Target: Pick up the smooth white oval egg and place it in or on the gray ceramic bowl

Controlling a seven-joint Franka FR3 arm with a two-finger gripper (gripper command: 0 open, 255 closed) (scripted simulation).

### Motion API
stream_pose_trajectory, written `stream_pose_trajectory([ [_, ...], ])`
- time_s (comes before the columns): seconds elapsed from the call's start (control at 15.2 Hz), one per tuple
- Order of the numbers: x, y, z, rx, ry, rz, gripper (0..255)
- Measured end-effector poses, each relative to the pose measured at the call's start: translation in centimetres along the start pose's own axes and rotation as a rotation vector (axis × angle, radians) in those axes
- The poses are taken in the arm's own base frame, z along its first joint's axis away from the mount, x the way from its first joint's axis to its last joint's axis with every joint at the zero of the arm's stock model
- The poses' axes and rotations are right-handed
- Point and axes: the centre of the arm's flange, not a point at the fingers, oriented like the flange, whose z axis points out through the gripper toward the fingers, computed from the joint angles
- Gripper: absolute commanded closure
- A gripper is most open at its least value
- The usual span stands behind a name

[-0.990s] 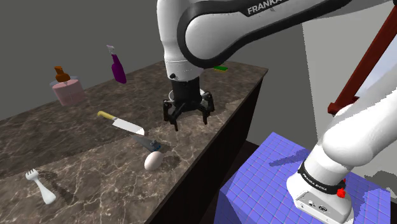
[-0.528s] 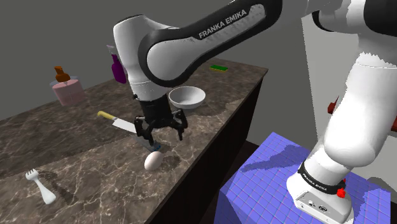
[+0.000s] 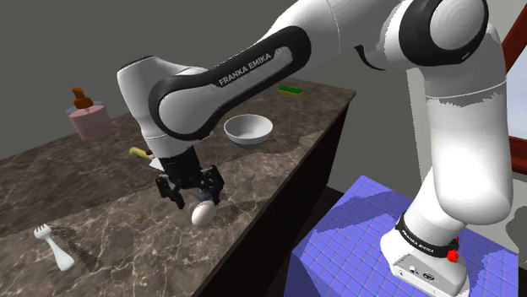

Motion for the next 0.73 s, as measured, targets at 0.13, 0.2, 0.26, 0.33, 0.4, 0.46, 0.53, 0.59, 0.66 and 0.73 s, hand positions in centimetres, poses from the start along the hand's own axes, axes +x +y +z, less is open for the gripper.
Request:
stream_pose_trajectory([
  [0.13,-0.2,-0.1,1.1,-0.001,0.000,0.002,0],
  [0.2,-0.1,-0.1,1.6,-0.001,0.000,0.003,0],
  [0.26,-0.1,-0.2,2.1,-0.001,0.000,0.003,0],
  [0.33,0.0,-0.2,2.6,-0.001,0.000,0.003,0],
  [0.4,0.0,-0.2,2.8,-0.001,0.000,0.003,0],
  [0.46,0.0,-0.2,2.9,-0.001,0.000,0.003,0],
  [0.53,0.0,-0.2,3.0,-0.001,0.000,0.003,0],
  [0.59,0.0,-0.2,3.0,-0.001,0.000,0.003,0],
  [0.66,0.0,-0.2,3.0,-0.001,0.000,0.003,0],
  [0.73,0.0,-0.2,3.0,-0.001,0.000,0.003,0],
])
